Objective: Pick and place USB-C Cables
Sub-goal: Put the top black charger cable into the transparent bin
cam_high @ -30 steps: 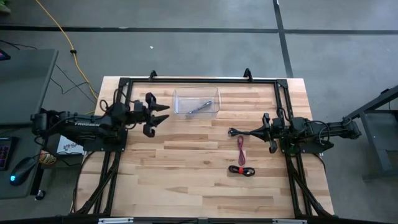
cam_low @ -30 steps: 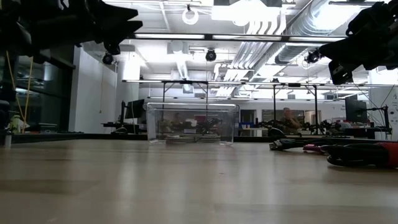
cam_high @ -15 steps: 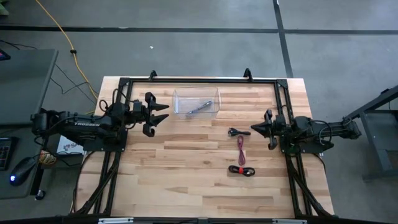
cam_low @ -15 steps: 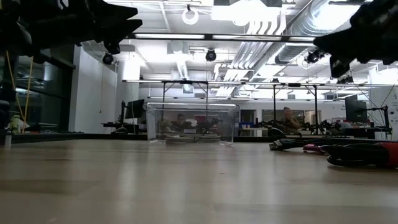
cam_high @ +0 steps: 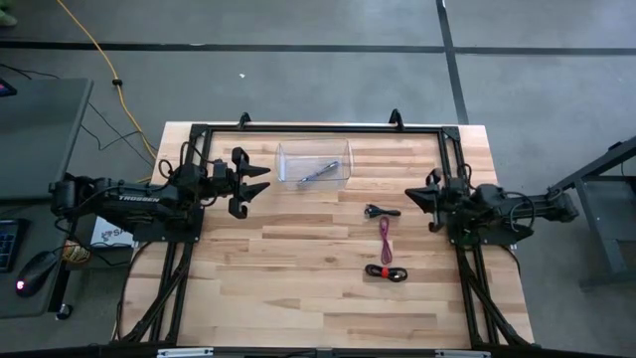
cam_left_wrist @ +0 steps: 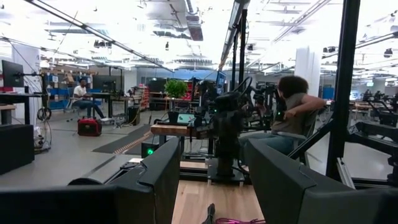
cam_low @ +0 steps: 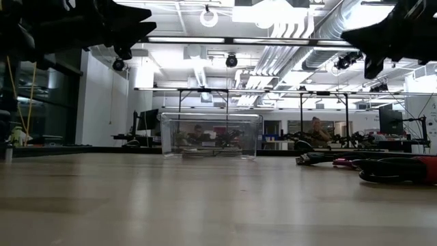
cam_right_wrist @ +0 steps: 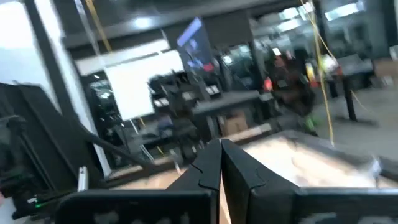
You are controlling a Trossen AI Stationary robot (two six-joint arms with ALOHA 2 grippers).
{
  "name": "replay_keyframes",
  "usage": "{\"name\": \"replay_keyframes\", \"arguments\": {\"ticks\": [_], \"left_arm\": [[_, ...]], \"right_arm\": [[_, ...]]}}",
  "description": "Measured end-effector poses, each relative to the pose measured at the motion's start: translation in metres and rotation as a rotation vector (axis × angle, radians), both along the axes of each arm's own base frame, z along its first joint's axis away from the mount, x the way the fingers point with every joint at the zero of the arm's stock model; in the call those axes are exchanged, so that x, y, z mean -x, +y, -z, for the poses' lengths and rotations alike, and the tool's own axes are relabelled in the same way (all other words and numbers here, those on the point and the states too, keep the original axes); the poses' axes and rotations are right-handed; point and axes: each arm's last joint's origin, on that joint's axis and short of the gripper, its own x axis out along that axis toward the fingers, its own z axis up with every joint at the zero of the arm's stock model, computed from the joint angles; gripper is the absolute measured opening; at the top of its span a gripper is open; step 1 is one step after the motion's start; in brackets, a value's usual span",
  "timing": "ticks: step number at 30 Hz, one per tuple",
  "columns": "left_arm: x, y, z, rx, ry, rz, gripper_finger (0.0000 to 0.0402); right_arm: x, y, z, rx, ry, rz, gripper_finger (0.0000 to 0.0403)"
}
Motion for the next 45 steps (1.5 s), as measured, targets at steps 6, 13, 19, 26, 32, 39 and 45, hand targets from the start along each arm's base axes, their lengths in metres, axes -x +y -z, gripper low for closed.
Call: {"name": "replay_keyframes", "arguments": {"ticks": [6,13,19,26,32,39,45], "left_arm": [[0.000,0.000,0.000,0.000,0.000,0.000,0.0165],[0.000,0.001,0.000,0.005,-0.002,-0.021,0.0165],[0.000,0.001,0.000,0.006,-0.001,-0.023,0.0165],[0.000,0.001,0.000,0.007,0.001,-0.023,0.0165],[0.000,0.001,0.000,0.007,0.001,-0.023,0.0165],[0.000,0.001,0.000,0.007,0.001,-0.023,0.0165],[0.000,0.001,0.000,0.007,0.001,-0.023,0.0165]], "right_arm": [[-0.011,0.000,0.010,-0.044,0.225,0.039,0.0082],[-0.026,0.000,0.007,-0.114,0.545,0.109,0.0182],[-0.049,0.002,0.004,-0.137,0.812,0.137,0.0203],[-0.084,-0.004,0.010,-0.115,1.043,0.213,0.0204],[-0.101,-0.018,0.031,-0.154,1.215,0.231,0.0204],[-0.109,-0.025,0.046,-0.194,1.279,0.179,0.0204],[-0.111,-0.024,0.051,-0.209,1.305,0.132,0.0204]]}}
